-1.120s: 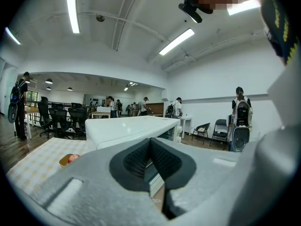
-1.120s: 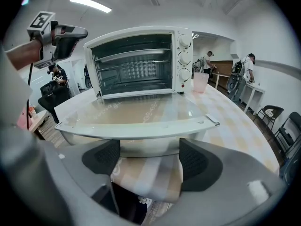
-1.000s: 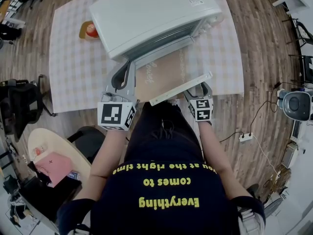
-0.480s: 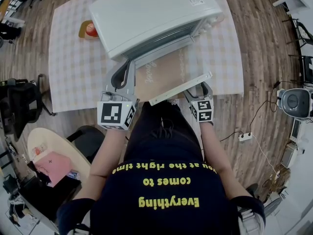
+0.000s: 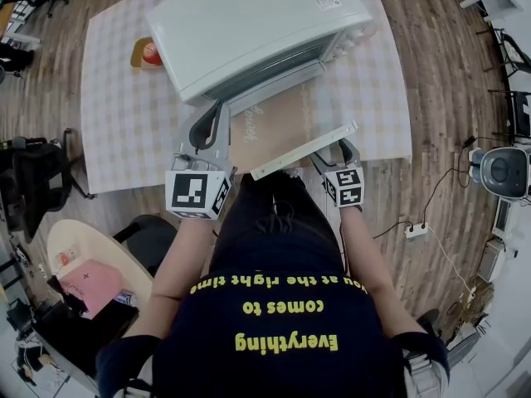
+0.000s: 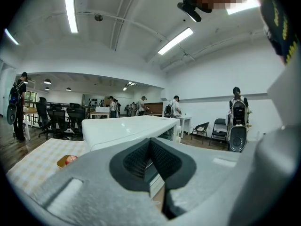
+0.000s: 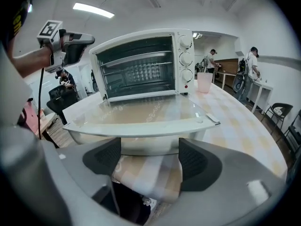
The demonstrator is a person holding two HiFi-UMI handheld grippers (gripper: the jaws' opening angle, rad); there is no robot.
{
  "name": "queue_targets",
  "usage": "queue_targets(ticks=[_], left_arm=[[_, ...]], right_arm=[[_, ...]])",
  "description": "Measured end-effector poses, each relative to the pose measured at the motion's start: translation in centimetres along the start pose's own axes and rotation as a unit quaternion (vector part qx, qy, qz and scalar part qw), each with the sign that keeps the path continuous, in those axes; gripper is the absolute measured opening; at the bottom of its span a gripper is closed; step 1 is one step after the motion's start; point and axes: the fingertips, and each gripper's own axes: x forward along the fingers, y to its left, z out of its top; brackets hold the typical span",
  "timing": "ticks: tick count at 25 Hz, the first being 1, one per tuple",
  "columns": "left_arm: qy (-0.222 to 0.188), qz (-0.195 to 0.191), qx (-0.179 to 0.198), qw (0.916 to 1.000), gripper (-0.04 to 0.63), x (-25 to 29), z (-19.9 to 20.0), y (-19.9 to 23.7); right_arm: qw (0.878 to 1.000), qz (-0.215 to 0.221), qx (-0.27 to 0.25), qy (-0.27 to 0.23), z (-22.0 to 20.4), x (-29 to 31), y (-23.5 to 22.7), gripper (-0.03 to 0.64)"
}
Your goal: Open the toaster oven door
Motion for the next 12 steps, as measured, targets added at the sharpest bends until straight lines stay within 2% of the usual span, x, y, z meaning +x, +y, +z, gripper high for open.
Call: queue_targets(ticks=[12], left_arm=[[0.003,0.0,0.003,1.0,0.002,-0.02,-0.15,0.17]], right_arm=[[1.0,0.003,-0.013,0.0,0.68,-0.87,0.64,0.394]])
